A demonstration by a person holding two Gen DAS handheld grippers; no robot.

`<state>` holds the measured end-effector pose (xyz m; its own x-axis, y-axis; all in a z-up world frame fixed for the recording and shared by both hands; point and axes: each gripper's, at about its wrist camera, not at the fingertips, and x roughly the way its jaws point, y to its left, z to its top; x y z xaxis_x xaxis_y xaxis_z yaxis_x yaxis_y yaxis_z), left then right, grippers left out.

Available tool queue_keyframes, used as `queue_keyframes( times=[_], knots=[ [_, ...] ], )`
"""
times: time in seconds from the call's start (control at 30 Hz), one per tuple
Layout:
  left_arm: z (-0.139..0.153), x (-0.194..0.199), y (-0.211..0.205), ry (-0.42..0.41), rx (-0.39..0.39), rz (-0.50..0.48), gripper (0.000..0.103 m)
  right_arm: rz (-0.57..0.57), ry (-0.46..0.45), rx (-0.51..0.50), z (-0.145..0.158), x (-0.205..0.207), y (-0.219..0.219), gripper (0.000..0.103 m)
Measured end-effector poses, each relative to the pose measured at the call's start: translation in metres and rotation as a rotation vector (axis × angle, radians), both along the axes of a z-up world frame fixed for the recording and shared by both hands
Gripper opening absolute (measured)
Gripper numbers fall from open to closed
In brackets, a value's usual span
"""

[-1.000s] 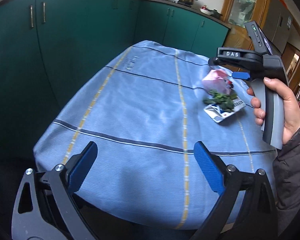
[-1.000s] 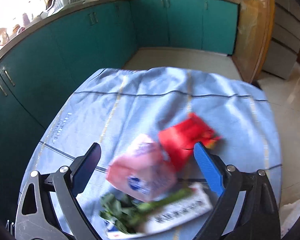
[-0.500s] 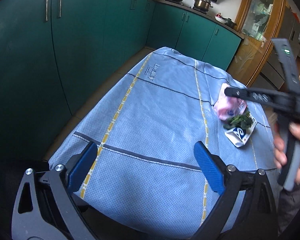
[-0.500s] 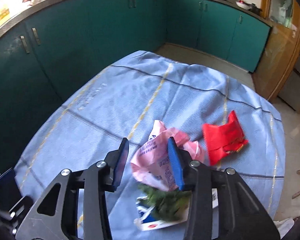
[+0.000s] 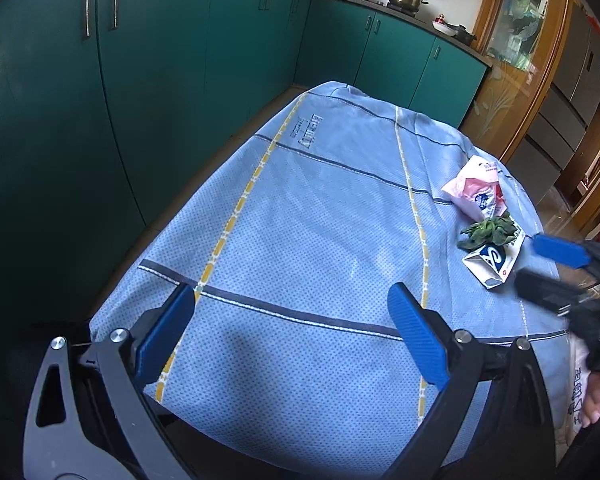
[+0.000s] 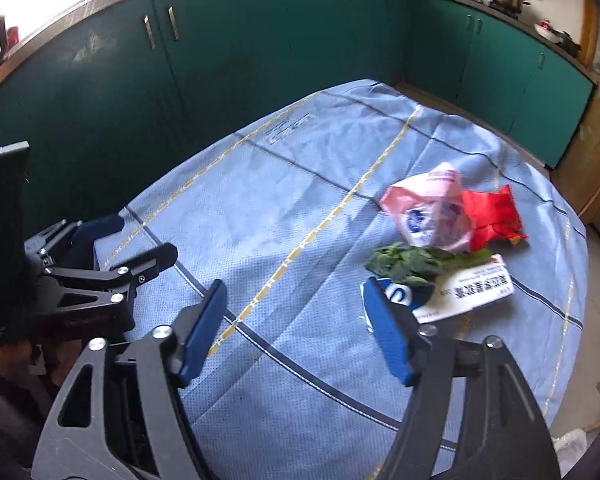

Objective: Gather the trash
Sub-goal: 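Move both open grippers back over the table toward the medicine box and vegetable, then grasp the white medicine box with the right gripper while the left gripper grasps the green vegetable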

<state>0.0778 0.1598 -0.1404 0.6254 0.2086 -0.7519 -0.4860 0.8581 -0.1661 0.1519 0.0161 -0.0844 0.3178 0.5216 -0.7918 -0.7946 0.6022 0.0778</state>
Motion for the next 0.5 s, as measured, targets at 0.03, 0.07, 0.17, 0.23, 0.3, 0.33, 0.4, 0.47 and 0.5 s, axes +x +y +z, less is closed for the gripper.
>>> queue_keyframes(
  times=[0.03, 0.07, 0.17, 0.23, 0.3, 0.33, 0.4, 0.47, 0.5],
  knots=[
    [-0.001, 0.0, 0.001, 0.003, -0.003, 0.002, 0.097, -0.026, -0.005, 0.017, 0.004, 0.001, -0.006, 0.078],
    [-0.002, 0.0, 0.001, 0.007, -0.005, 0.003, 0.097, -0.049, -0.013, 0.026, 0.007, 0.003, -0.011, 0.083],
    [-0.005, 0.0, 0.001, 0.016, -0.009, 0.005, 0.097, -0.171, -0.066, 0.024, 0.013, 0.011, -0.027, 0.087],
    [-0.006, 0.0, 0.002, 0.018, -0.009, 0.008, 0.097, -0.266, -0.05, 0.035, 0.011, 0.023, -0.043, 0.088],
    [-0.006, -0.001, 0.002, 0.02, -0.011, 0.007, 0.097, -0.348, 0.025, 0.075, 0.003, 0.038, -0.06, 0.091],
    [-0.006, -0.001, 0.002, 0.02, -0.014, 0.007, 0.097, -0.4, 0.088, 0.109, -0.004, 0.047, -0.07, 0.091],
    [-0.007, 0.0, 0.003, 0.021, -0.019, 0.007, 0.097, -0.506, 0.173, 0.144, -0.018, 0.062, -0.089, 0.091],
    [-0.008, 0.001, 0.002, 0.023, -0.021, 0.004, 0.097, -0.581, 0.211, 0.157, -0.026, 0.072, -0.1, 0.091],
    [-0.008, 0.001, 0.002, 0.023, -0.02, 0.004, 0.097, -0.611, 0.234, 0.178, -0.03, 0.077, -0.104, 0.091]
  ],
)
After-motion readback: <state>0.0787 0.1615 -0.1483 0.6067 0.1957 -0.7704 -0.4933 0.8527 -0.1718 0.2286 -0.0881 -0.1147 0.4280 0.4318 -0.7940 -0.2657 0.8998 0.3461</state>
